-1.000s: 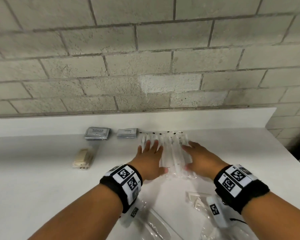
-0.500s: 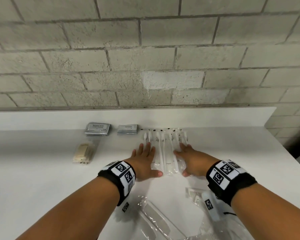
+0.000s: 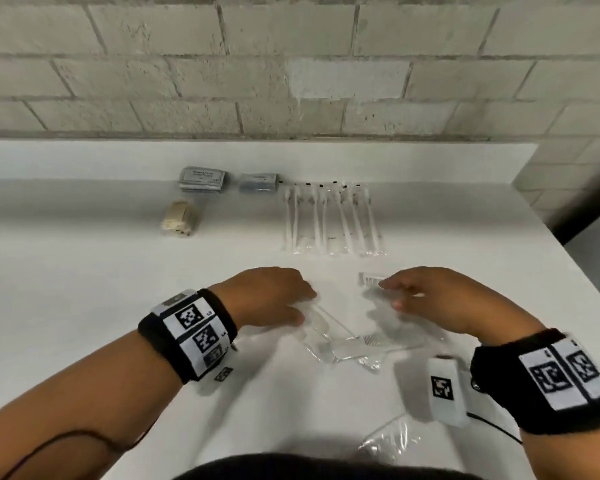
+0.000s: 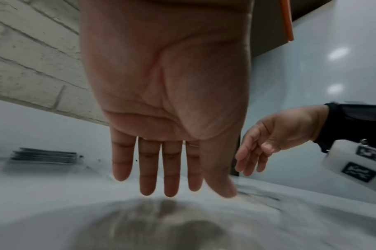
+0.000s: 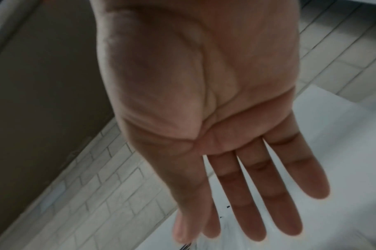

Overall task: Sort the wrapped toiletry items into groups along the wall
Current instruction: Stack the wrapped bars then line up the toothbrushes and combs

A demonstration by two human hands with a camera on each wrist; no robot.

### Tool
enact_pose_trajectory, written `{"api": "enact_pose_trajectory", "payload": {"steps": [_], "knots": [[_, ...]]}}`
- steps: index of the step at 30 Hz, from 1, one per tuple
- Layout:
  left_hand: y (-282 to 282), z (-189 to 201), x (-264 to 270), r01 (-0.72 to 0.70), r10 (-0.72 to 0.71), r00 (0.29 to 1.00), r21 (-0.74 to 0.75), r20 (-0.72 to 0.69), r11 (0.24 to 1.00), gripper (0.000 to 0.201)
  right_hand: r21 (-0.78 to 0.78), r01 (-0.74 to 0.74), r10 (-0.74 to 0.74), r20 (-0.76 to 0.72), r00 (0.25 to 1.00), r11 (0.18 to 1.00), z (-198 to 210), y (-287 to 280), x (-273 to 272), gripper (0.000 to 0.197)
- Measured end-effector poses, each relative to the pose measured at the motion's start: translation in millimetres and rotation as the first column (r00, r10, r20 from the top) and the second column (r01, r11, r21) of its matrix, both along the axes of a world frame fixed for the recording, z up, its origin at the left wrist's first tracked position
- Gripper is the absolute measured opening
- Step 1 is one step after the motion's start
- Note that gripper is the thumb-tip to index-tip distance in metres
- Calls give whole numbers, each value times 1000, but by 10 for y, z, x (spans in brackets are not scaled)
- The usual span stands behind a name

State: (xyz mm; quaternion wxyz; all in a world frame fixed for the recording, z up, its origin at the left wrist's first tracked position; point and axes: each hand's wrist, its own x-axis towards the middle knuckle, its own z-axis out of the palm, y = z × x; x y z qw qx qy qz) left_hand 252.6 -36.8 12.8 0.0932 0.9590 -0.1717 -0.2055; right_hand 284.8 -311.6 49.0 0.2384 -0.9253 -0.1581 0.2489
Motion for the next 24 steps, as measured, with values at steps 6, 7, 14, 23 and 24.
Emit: {"api": "enact_pose_trajectory", "payload": {"steps": [6, 7, 14, 23, 24], "knots": [[-164, -113, -319, -48, 41, 994, 65, 100, 997, 51, -57, -33, 38, 85, 996, 998, -288, 86, -556, 31], [-192, -121, -372, -69, 59, 991, 74, 120, 995, 48, -107, -66, 78, 112, 991, 992, -351, 117, -606, 35], [-272, -139, -570, -157, 149, 986, 136, 70, 978, 34, -332, -115, 186, 190, 964, 936, -472, 272, -616, 35], [-168, -61, -669, -210, 210, 977, -4, -38, 978, 33, -246, -223, 227, -13, 974, 943, -183, 6, -1124, 26], [-173, -63, -679, -206, 205, 977, -8, -55, 979, 37, -276, -278, 270, -65, 961, 920, -216, -7, -1237, 37]]}}
